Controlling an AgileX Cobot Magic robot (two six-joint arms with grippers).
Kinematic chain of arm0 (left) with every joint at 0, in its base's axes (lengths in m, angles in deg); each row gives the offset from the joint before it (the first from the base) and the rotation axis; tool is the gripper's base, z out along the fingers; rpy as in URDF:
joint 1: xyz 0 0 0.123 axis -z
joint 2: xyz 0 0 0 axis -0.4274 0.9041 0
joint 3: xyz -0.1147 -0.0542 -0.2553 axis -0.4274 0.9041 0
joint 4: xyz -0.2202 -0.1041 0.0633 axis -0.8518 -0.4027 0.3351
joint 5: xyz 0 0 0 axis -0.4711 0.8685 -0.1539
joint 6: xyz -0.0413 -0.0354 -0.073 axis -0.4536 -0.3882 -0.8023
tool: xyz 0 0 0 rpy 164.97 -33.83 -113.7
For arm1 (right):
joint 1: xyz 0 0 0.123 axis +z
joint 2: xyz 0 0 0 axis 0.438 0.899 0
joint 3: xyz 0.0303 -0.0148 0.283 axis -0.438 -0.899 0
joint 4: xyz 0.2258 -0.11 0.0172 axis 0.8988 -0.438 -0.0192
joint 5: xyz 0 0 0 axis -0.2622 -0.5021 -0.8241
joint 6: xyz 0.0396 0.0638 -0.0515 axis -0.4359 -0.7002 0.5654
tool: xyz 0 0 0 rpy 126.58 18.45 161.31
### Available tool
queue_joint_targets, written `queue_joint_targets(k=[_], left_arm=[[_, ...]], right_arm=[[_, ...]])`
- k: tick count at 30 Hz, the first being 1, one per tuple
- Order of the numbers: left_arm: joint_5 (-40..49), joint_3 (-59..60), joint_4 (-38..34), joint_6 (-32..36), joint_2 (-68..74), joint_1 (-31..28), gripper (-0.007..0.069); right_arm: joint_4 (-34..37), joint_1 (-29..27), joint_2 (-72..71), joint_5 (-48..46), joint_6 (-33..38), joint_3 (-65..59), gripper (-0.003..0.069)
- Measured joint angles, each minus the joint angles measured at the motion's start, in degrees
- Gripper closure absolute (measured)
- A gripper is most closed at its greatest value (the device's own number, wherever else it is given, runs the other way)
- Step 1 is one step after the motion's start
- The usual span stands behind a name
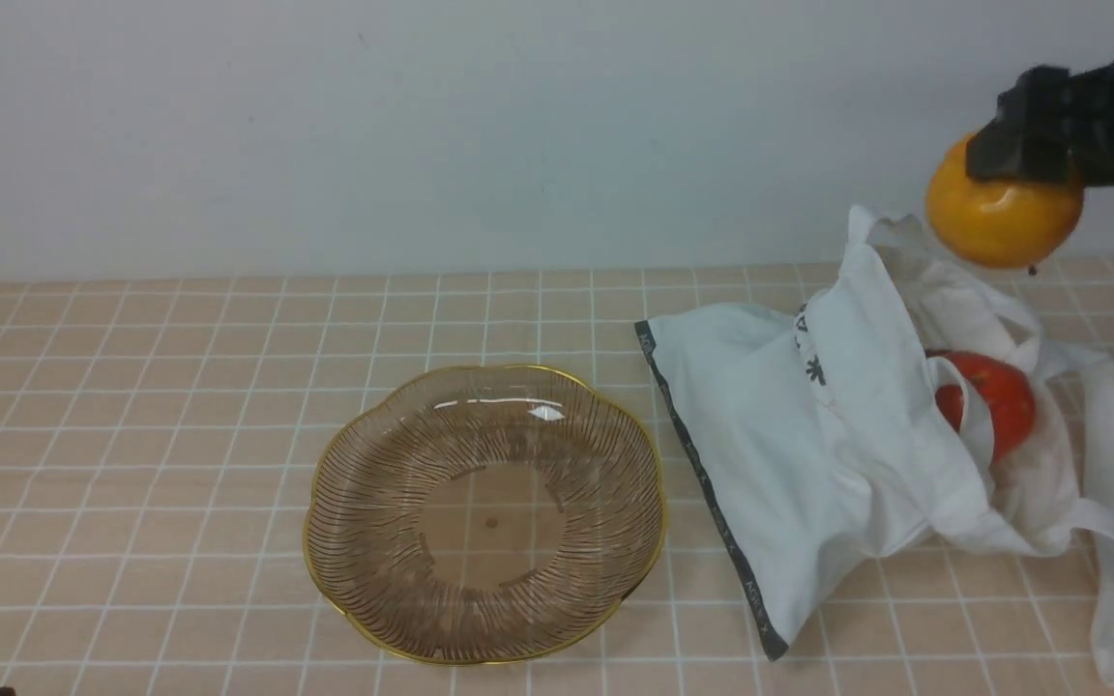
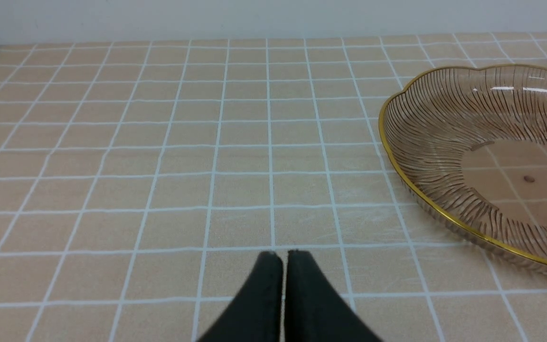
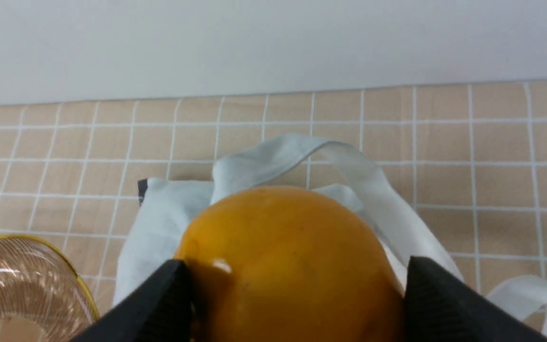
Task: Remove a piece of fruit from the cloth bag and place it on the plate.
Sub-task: Use the right arm to put the pear into the empty plate on the left
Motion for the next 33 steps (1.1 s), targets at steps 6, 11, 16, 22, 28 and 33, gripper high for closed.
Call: queue_joint_targets(k=[6, 11, 16, 22, 28, 33], left_arm=[[0.0, 0.0, 0.0, 0.0, 0.0, 0.0, 0.0632], [0.0, 0.0, 0.0, 0.0, 0.0, 0.0, 0.0632], [0.0, 0.0, 0.0, 0.0, 0.0, 0.0, 0.0632], [0.0, 0.0, 0.0, 0.0, 0.0, 0.0, 0.0632], [0.0, 0.0, 0.0, 0.0, 0.0, 0.0, 0.0632], [0.0, 0.0, 0.0, 0.0, 0.0, 0.0, 0.0632]], right_arm=[[10.1, 4.8, -8.2, 1.8, 4.8, 0.0, 0.0142], [19.9, 19.9, -5.4, 1.6, 13.5, 0.2, 0.0142], [19.3, 29.6, 2.2, 6.6, 15.9, 0.2, 0.0142], [17.8, 35.3, 15.2, 16.5, 16.2, 0.2, 0.0142], [19.2, 36.6, 23.9, 21.3, 15.1, 0.2, 0.0099], [20.2, 36.6, 25.9, 21.6, 13.5, 0.2, -0.0003]])
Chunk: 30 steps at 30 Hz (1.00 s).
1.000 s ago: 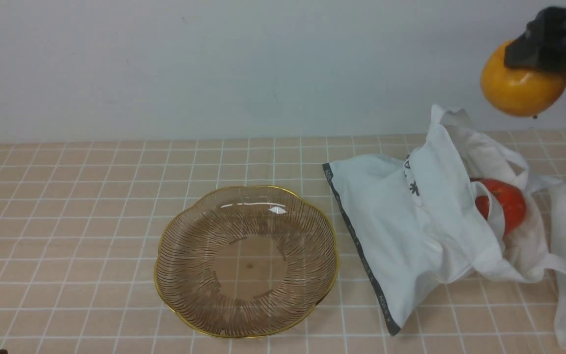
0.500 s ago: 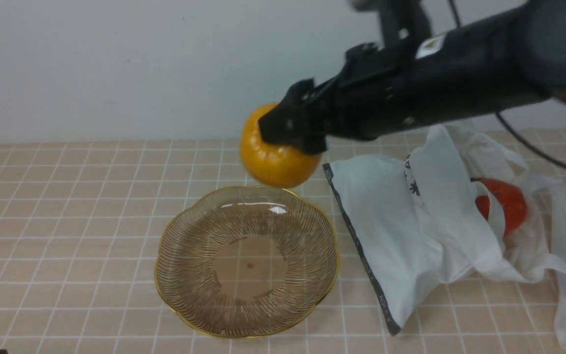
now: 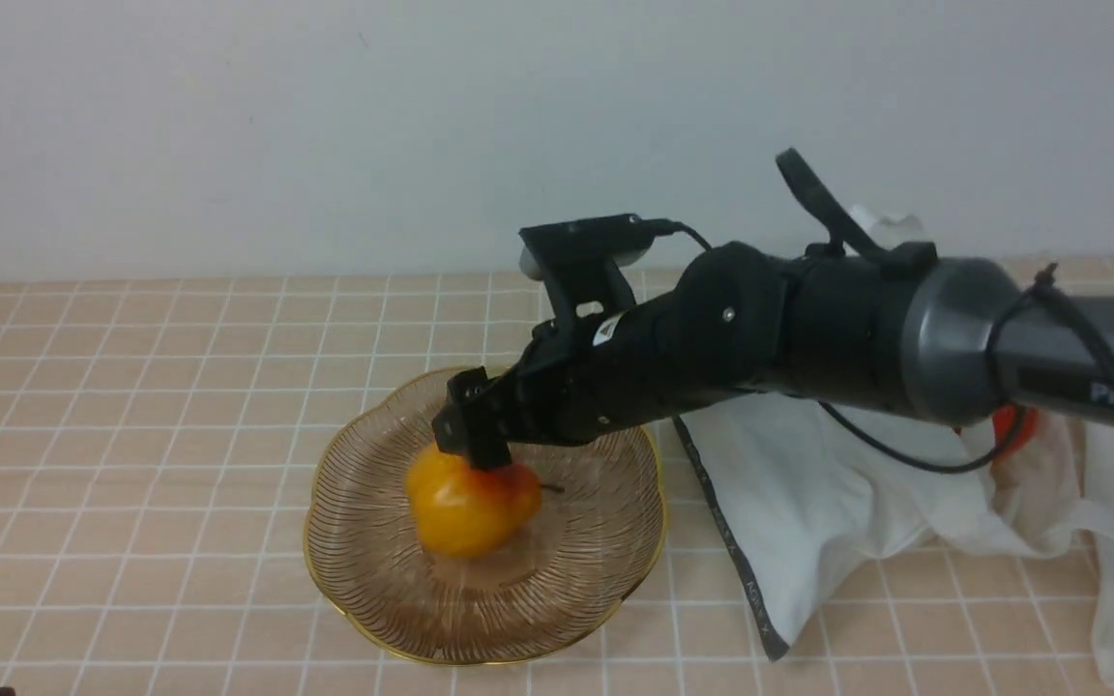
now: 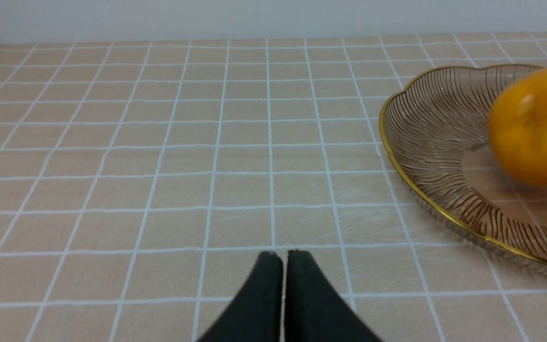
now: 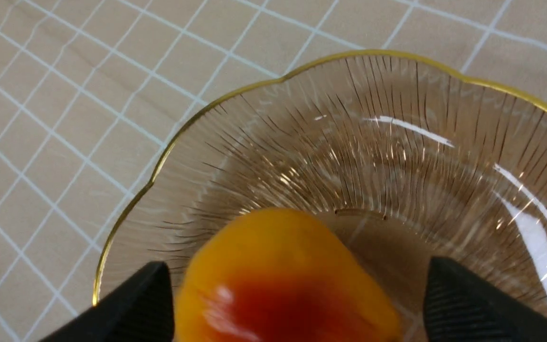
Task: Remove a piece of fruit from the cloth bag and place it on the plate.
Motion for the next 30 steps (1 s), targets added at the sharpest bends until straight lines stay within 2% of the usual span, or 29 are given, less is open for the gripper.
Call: queue_joint_targets(k=[4, 7, 9, 12, 16, 17, 19, 21, 24, 26, 30], left_arm=[[0.0, 0.0, 0.0, 0.0, 0.0, 0.0, 0.0632], [0.0, 0.0, 0.0, 0.0, 0.0, 0.0, 0.0632], [0.0, 0.0, 0.0, 0.0, 0.0, 0.0, 0.0632], [0.0, 0.0, 0.0, 0.0, 0.0, 0.0, 0.0632], [0.0, 0.0, 0.0, 0.0, 0.0, 0.0, 0.0632], [0.0, 0.0, 0.0, 0.0, 0.0, 0.0, 0.0632], [0.0, 0.0, 0.0, 0.0, 0.0, 0.0, 0.0632], [0.0, 0.0, 0.0, 0.0, 0.0, 0.0, 0.0632], [0.0, 0.0, 0.0, 0.0, 0.0, 0.0, 0.0632], [0.0, 0.0, 0.0, 0.0, 0.0, 0.0, 0.0632], [0.0, 0.0, 0.0, 0.0, 0.0, 0.0, 0.0632]], right_arm=[[0.2, 0.0, -1.7, -1.6, -0.1, 0.0, -0.0015], [0.2, 0.0, -5.3, -3.5, -0.3, 0.0, 0.0013], [-0.1, -0.2, -10.1, -4.6, -1.1, -0.1, 0.0067], [-2.6, -1.9, -20.5, -6.1, -3.4, -0.2, 0.0193], [-13.6, -6.2, -35.2, -10.8, -10.0, -0.2, 0.0436], [-13.6, -6.4, -36.0, -10.8, -10.4, -0.2, 0.0448], [-21.3, -8.7, -43.4, -14.2, -15.7, -0.4, 0.0567], [-29.4, -10.3, -51.3, -16.8, -21.6, -1.9, 0.0636], [-38.5, -11.2, -60.4, -17.8, -27.7, -6.3, 0.0662], [-44.5, -11.4, -72.6, -16.7, -33.7, -14.6, 0.0671], [-50.1, -11.4, -86.6, -10.9, -39.3, -26.6, 0.0671]])
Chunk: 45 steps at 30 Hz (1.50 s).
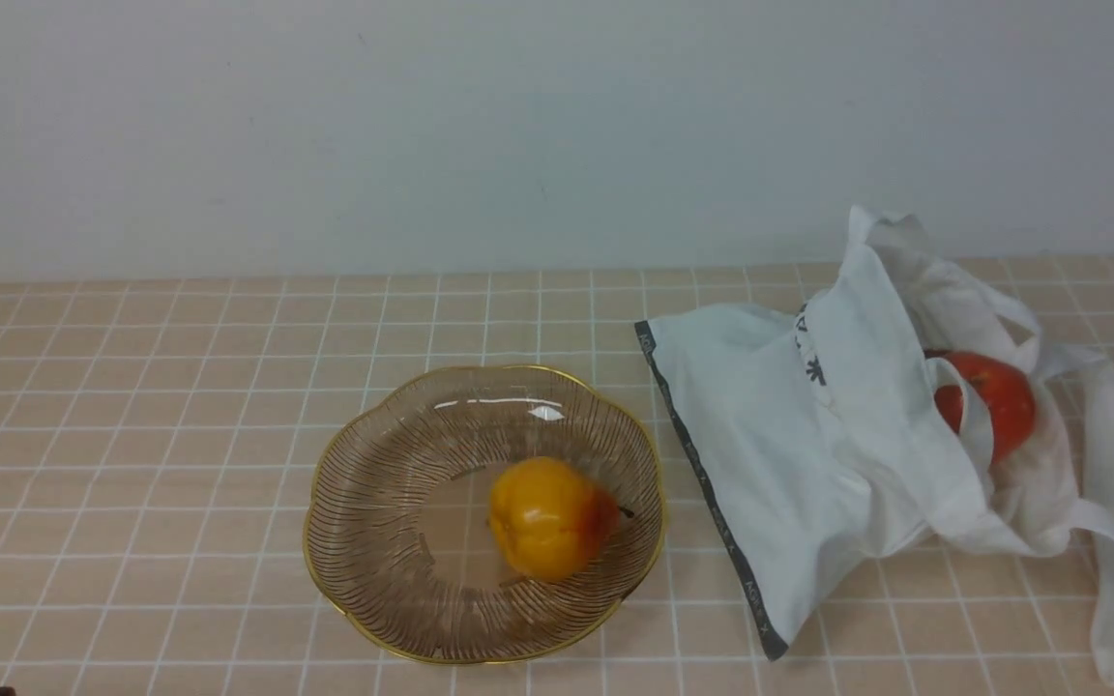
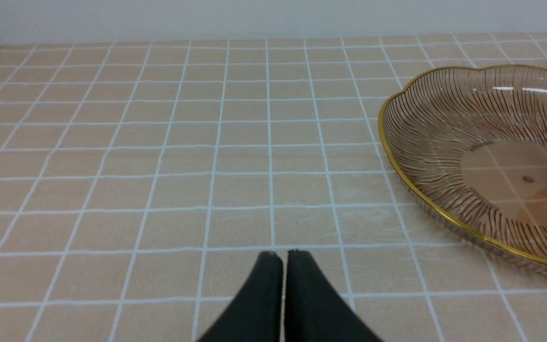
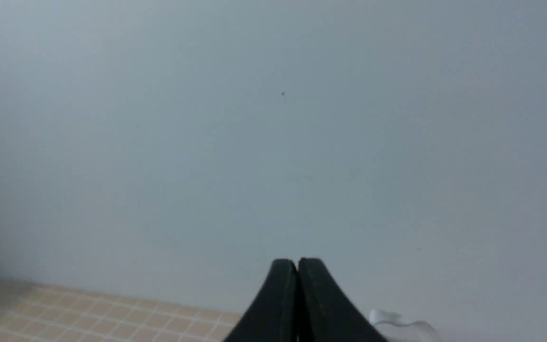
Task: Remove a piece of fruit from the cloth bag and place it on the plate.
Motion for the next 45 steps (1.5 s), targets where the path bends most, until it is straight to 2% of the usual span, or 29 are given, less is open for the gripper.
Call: queue_joint_targets(k=[5, 9, 19, 29, 31, 32, 34, 35, 37, 40, 45], left_arm=[[0.0, 0.0, 0.0, 0.0, 0.0, 0.0, 0.0632], [0.0, 0.0, 0.0, 0.0, 0.0, 0.0, 0.0632], [0.0, 0.0, 0.0, 0.0, 0.0, 0.0, 0.0632], [0.0, 0.0, 0.0, 0.0, 0.0, 0.0, 0.0632], [0.0, 0.0, 0.0, 0.0, 0.0, 0.0, 0.0632], [0.0, 0.0, 0.0, 0.0, 0.0, 0.0, 0.0632], [0.0, 0.0, 0.0, 0.0, 0.0, 0.0, 0.0632], [0.0, 0.0, 0.0, 0.0, 0.0, 0.0, 0.0632], [0.0, 0.0, 0.0, 0.0, 0.0, 0.0, 0.0632], [0.0, 0.0, 0.0, 0.0, 0.0, 0.0, 0.0632], [0.0, 0.0, 0.0, 0.0, 0.0, 0.0, 0.0632]], right_arm=[[-8.1, 0.0, -10.9, 8.8, -5.1, -12.4, 0.0671], [-10.9, 0.0, -14.4, 9.7, -8.6, -16.7, 0.0671], [-11.6, 0.0, -15.2, 5.8, -10.3, -17.9, 0.0671], [-9.3, 0.0, -15.2, 7.2, -9.8, -17.9, 0.0671], [-7.3, 0.0, -15.2, 8.2, -8.3, -17.9, 0.0671], [-1.9, 0.0, -15.2, 10.1, -2.8, -17.9, 0.0671], [0.7, 0.0, -15.2, 10.6, 0.3, -17.9, 0.0671], [4.2, 0.0, -15.2, 10.9, 5.6, -17.9, 0.0671], [8.9, 0.0, -15.2, 10.9, 11.7, -17.9, 0.0671], [11.4, 0.0, -15.2, 10.9, 14.9, -17.9, 0.0671], [12.2, -1.9, -16.4, 10.6, 16.2, -19.9, 0.0671]])
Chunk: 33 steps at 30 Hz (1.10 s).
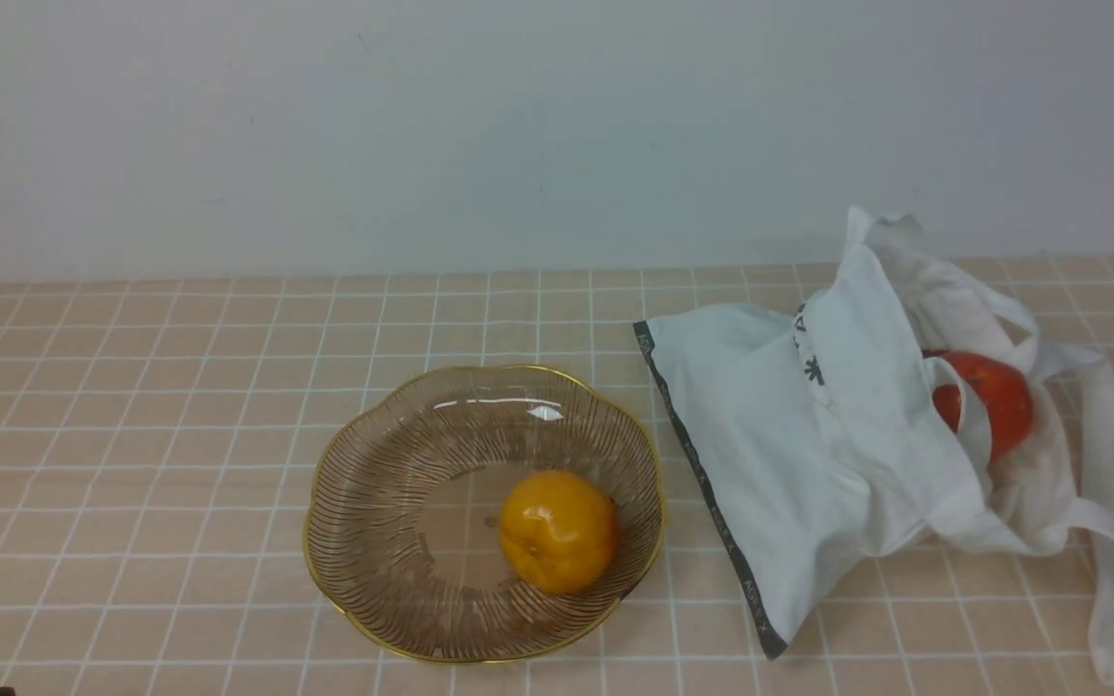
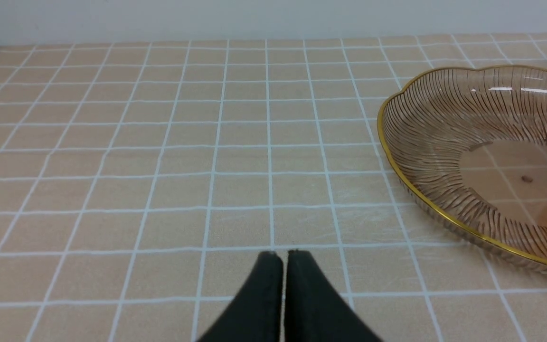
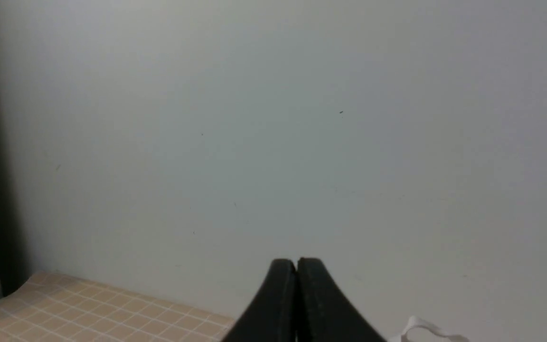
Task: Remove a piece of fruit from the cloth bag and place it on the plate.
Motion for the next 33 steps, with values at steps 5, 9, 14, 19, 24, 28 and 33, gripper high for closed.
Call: queue_joint_targets(k=[5, 9, 14, 19, 24, 28, 33], left_arm=[[0.0, 0.0, 0.0, 0.0, 0.0, 0.0, 0.0632], [0.0, 0.0, 0.0, 0.0, 0.0, 0.0, 0.0632], [-0.1, 0.0, 0.0, 0.0, 0.0, 0.0, 0.0632], [0.0, 0.0, 0.0, 0.0, 0.0, 0.0, 0.0632], [0.0, 0.0, 0.0, 0.0, 0.0, 0.0, 0.0632], [0.0, 0.0, 0.0, 0.0, 0.0, 0.0, 0.0632], [0.0, 0.0, 0.0, 0.0, 0.0, 0.0, 0.0632]], right_arm=[[-0.1, -12.0, -2.3, 0.0, 1.5, -9.0, 0.0671], [-0.1, -20.2, -4.3, -0.1, 3.0, -19.8, 0.0671], [-0.1, -25.6, -8.5, 0.2, 3.0, -33.0, 0.0671], [-0.2, -26.0, -8.5, 1.4, 3.0, -33.3, 0.0671], [-0.2, -26.1, -8.5, 1.6, 3.0, -33.3, 0.0671], [-0.2, -26.1, -8.5, 1.6, 3.0, -33.3, 0.0671], [-0.2, -26.1, -8.5, 1.6, 3.0, -33.3, 0.0671]])
